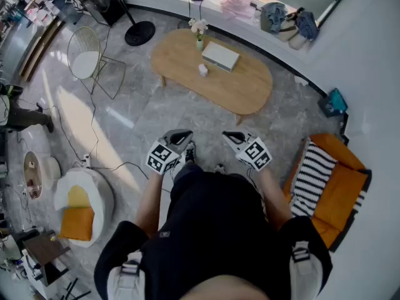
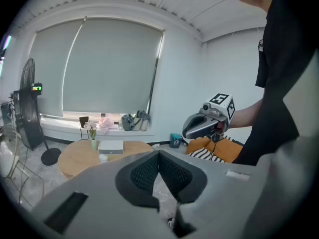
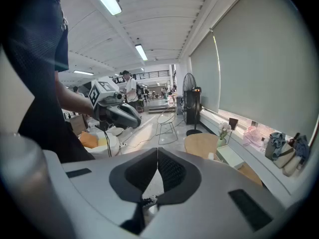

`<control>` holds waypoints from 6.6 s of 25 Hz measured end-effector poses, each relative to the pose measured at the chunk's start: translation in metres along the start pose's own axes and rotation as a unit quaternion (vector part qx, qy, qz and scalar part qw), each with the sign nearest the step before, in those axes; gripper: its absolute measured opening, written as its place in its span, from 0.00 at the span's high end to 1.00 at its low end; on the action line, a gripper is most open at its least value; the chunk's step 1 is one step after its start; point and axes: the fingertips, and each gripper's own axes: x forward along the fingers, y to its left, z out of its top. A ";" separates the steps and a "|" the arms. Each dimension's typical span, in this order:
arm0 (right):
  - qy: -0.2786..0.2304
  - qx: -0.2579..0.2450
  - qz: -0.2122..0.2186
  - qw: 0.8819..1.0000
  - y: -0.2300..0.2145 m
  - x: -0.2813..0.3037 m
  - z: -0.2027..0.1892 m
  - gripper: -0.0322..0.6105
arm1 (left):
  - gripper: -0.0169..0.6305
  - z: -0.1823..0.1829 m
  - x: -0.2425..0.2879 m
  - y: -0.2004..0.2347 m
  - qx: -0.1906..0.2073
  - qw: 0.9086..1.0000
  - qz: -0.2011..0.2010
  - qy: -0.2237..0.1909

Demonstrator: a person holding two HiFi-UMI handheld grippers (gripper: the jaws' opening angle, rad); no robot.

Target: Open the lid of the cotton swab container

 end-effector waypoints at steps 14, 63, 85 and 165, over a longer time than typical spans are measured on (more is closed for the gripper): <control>0.009 0.011 -0.045 0.999 -0.051 0.055 0.038 0.95 | 0.97 0.036 0.010 0.084 0.023 0.999 -0.027 -0.007; 0.069 0.029 -0.069 0.995 -0.097 0.175 0.053 0.95 | 0.97 0.043 -0.002 0.237 0.019 0.999 -0.045 0.003; 0.091 -0.018 0.006 0.996 -0.219 0.135 0.024 0.95 | 0.97 0.115 0.115 0.224 0.028 1.000 0.014 0.000; 0.321 0.206 -0.099 0.919 -0.441 0.483 -0.186 0.69 | 0.97 0.064 0.242 0.502 -0.019 0.983 -0.150 0.103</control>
